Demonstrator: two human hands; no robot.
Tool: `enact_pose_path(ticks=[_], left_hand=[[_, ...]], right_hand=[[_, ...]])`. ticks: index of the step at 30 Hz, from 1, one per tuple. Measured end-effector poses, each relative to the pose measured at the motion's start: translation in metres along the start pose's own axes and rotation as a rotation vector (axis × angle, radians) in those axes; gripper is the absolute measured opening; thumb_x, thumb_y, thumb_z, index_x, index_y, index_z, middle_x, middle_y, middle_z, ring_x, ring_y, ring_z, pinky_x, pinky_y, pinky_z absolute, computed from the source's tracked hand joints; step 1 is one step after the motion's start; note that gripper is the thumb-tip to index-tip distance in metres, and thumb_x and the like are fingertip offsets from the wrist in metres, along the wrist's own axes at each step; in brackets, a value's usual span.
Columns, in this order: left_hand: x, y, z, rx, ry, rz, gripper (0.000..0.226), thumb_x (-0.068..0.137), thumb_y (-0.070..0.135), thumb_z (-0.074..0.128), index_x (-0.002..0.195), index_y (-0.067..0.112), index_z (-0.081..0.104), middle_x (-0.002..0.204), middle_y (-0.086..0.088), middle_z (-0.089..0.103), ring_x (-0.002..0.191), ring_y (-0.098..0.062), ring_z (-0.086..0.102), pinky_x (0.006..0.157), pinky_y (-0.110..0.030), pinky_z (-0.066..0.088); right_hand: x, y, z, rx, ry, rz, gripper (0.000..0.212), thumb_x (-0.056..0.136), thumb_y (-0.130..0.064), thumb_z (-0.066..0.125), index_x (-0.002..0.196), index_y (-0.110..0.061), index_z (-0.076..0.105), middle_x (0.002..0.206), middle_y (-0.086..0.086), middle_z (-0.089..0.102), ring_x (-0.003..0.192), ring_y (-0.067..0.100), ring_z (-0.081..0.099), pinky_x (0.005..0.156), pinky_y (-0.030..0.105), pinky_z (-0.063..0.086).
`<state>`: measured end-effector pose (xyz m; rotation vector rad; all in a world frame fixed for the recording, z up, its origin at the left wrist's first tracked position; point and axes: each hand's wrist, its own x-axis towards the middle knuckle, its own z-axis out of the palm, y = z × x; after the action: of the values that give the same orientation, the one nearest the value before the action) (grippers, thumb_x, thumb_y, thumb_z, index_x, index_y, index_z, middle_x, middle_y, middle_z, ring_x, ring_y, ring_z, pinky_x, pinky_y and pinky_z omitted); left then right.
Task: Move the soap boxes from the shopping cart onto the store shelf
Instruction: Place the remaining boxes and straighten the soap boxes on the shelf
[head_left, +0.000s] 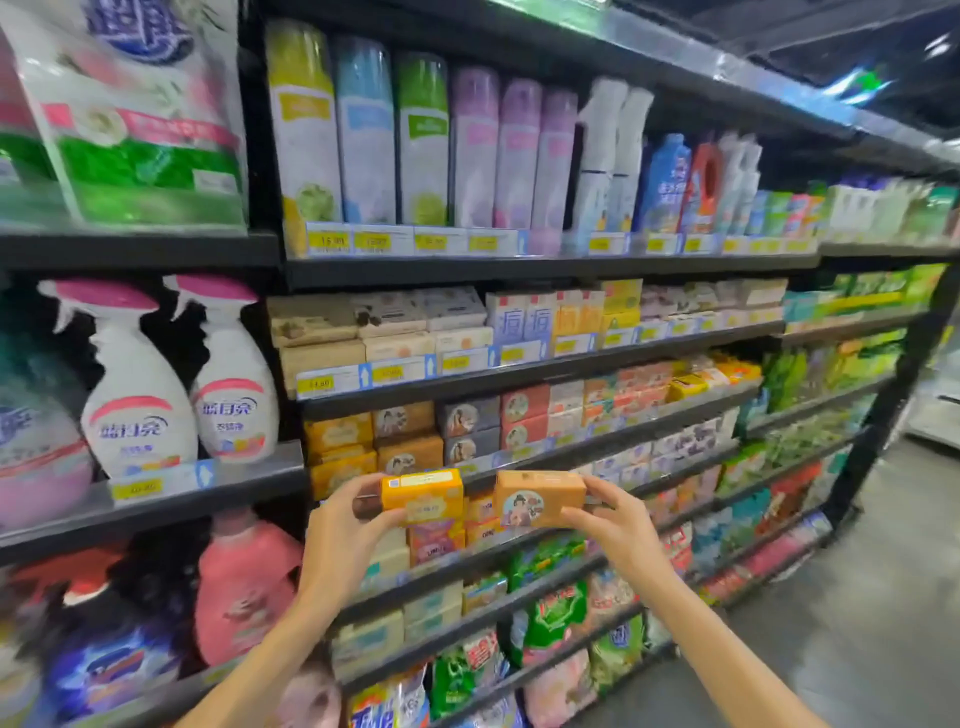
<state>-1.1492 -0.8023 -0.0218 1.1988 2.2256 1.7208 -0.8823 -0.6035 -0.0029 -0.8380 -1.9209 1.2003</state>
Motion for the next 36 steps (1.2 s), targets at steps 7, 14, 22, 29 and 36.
enact_pose_path(ticks=[7,14,22,29,36], left_hand=[[0.018,-0.014,-0.019,0.075,0.185,-0.061,0.041,0.079,0.028,0.085,0.116,0.028,0.069,0.105,0.015,0.075,0.098,0.005,0.067,0.085,-0.018,0.055],[0.023,-0.023,-0.021,0.128,0.274,-0.113,0.042,0.08,0.026,0.084,0.119,0.027,0.068,0.104,0.015,0.075,0.099,0.004,0.068,0.081,-0.011,0.053],[0.017,-0.038,-0.012,0.093,0.292,-0.149,0.042,0.08,0.018,0.084,0.119,0.022,0.068,0.103,0.014,0.076,0.099,0.001,0.069,0.084,-0.016,0.055],[0.019,-0.045,-0.008,0.081,0.288,-0.157,0.043,0.081,0.023,0.083,0.121,0.026,0.067,0.108,0.016,0.074,0.103,0.0,0.068,0.09,-0.029,0.058],[0.017,-0.056,-0.007,0.084,0.271,-0.177,0.047,0.08,0.026,0.083,0.124,0.026,0.066,0.11,0.016,0.074,0.105,-0.002,0.068,0.092,-0.035,0.059]], right_hand=[[0.097,0.001,0.071,0.05,-0.12,-0.066,0.038,0.084,-0.014,0.078,0.115,-0.031,0.064,0.1,-0.01,0.073,0.089,0.005,0.07,0.07,0.018,0.055],[0.153,-0.001,0.121,0.071,-0.161,-0.101,0.041,0.086,-0.023,0.077,0.124,-0.021,0.063,0.102,-0.016,0.071,0.092,-0.002,0.068,0.084,0.023,0.056],[0.161,-0.002,0.155,-0.037,-0.101,-0.136,0.045,0.089,-0.023,0.073,0.131,-0.011,0.06,0.104,-0.008,0.065,0.097,0.009,0.062,0.085,0.025,0.048],[0.157,0.0,0.174,-0.077,-0.027,-0.201,0.027,0.091,-0.017,0.07,0.117,-0.015,0.063,0.123,-0.003,0.048,0.095,0.009,0.063,0.095,0.038,0.055],[0.151,0.0,0.189,-0.103,0.078,-0.234,0.039,0.092,-0.015,0.068,0.124,-0.02,0.045,0.123,0.001,0.052,0.107,0.018,0.06,0.095,0.036,0.053]])
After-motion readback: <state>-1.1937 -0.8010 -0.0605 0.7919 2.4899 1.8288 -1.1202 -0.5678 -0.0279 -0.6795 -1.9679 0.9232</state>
